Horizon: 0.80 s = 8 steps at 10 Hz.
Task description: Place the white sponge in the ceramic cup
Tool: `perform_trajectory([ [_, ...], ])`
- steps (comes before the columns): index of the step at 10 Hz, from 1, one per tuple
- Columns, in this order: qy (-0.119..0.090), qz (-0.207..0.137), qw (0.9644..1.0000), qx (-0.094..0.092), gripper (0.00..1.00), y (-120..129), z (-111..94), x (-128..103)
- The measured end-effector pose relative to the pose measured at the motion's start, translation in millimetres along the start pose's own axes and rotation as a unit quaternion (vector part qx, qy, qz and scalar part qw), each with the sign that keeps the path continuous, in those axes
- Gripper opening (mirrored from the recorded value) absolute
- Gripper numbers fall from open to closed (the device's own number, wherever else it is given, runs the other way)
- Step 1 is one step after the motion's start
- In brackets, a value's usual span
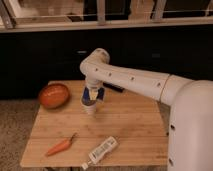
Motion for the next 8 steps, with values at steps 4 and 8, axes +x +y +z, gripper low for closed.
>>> perform_trajectory([
  [4,-0.013,-0.005,0.9999,-0.004,0.8,2.5,-0.6,-0.2],
  [8,-0.01,-0.004,0.9999,-0.004,0.8,2.3,-1.7,-0.4],
])
